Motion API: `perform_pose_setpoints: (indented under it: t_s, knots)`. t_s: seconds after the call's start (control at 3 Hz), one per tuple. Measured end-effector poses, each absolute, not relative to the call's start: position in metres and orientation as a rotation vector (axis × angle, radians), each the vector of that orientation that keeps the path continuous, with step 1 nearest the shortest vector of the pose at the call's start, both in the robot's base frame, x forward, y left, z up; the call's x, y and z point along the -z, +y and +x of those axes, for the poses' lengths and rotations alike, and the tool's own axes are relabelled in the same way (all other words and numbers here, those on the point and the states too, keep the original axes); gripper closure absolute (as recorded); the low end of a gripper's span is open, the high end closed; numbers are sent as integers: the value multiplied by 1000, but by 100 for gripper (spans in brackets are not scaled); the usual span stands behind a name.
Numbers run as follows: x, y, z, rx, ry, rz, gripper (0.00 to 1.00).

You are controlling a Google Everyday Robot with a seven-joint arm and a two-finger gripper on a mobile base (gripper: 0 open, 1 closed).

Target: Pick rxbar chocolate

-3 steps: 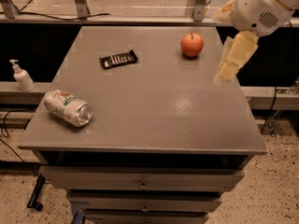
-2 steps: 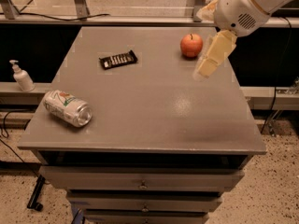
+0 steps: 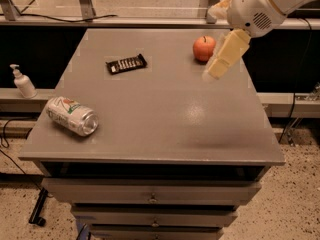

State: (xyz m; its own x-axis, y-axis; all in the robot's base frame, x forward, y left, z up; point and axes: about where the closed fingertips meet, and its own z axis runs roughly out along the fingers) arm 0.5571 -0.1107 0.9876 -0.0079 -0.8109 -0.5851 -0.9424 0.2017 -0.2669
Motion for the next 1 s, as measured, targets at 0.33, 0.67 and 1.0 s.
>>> perform_pose_setpoints:
  t_s: [0.33, 0.67, 1.0]
  knots:
    - [-980, -70, 578, -329, 1798, -1564, 0]
    - [-970, -26, 625, -354, 1776, -1471, 0]
    - [-953, 13, 669, -382, 1801, -1421, 0]
